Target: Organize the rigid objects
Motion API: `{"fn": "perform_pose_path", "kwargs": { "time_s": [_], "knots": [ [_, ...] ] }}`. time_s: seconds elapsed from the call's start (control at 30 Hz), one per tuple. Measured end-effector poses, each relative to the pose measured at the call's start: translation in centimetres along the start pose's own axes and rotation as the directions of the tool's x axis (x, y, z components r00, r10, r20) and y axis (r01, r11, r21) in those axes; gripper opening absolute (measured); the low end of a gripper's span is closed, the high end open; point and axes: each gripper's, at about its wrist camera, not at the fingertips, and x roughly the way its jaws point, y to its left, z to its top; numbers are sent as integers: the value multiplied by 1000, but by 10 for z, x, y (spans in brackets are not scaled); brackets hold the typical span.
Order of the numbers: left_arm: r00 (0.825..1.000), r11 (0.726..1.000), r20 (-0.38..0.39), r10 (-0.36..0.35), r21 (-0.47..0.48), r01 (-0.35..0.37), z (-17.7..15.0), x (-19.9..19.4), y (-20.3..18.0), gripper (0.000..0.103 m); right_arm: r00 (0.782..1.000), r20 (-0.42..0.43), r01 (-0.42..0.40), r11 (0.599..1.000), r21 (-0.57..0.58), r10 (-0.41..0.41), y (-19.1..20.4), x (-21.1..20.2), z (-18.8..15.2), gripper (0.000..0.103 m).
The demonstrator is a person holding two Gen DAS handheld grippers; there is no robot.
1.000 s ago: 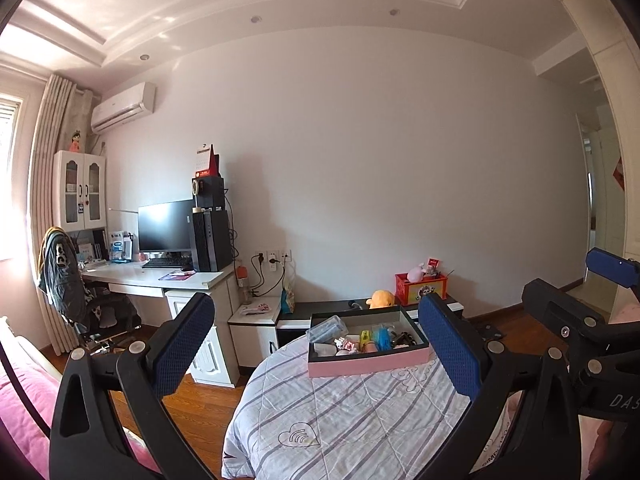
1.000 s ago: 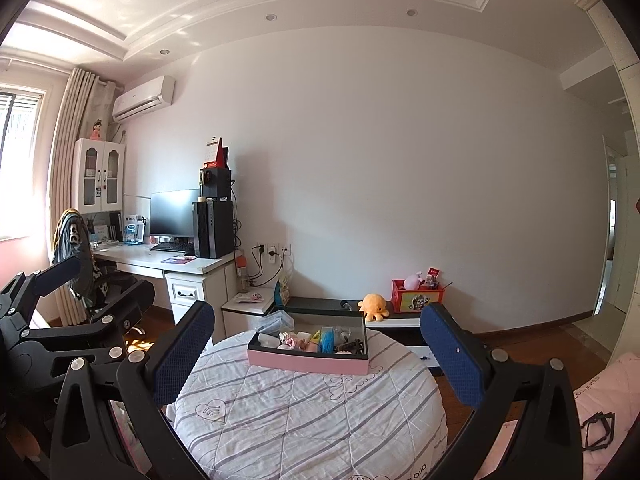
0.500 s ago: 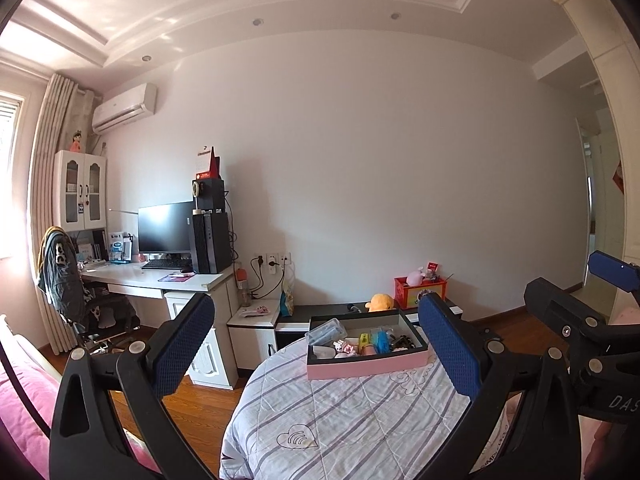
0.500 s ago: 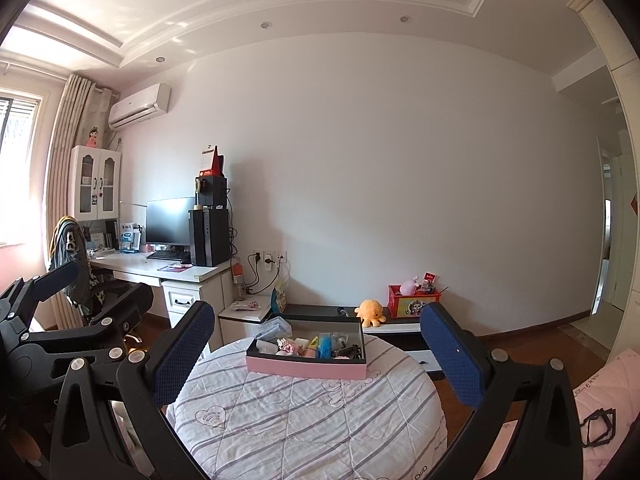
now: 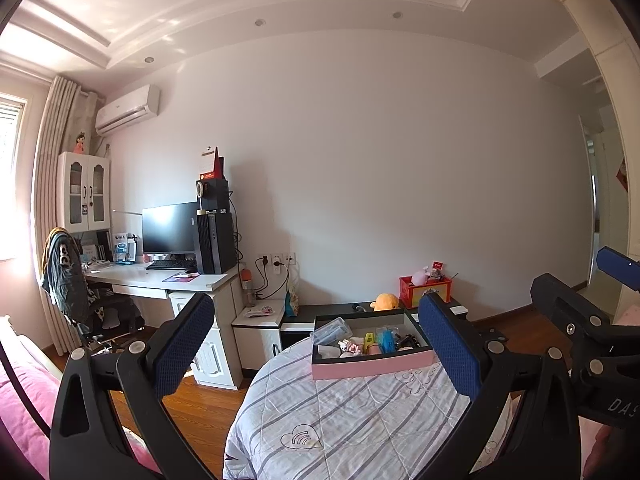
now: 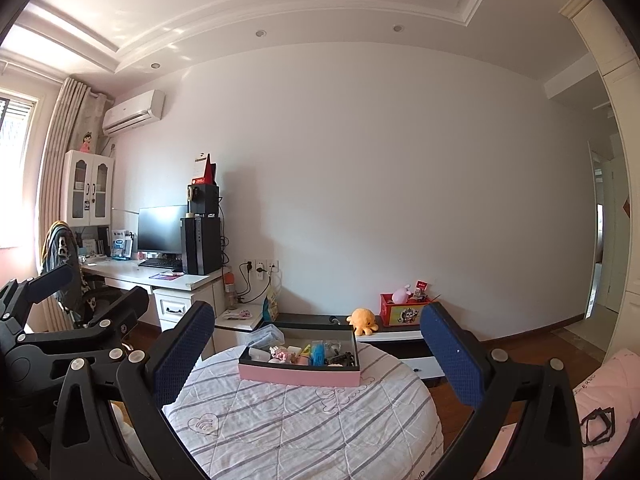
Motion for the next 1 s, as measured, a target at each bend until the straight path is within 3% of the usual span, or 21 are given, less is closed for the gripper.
{"fn": "perform_pose_path", "kwargs": {
  "time_s": [1.0],
  "knots": [
    [1000, 1000, 8, 17, -7, -17, -6, 8, -6, 103, 1000, -6, 5, 1000, 7, -5, 3, 4, -2, 103]
  ]
}}
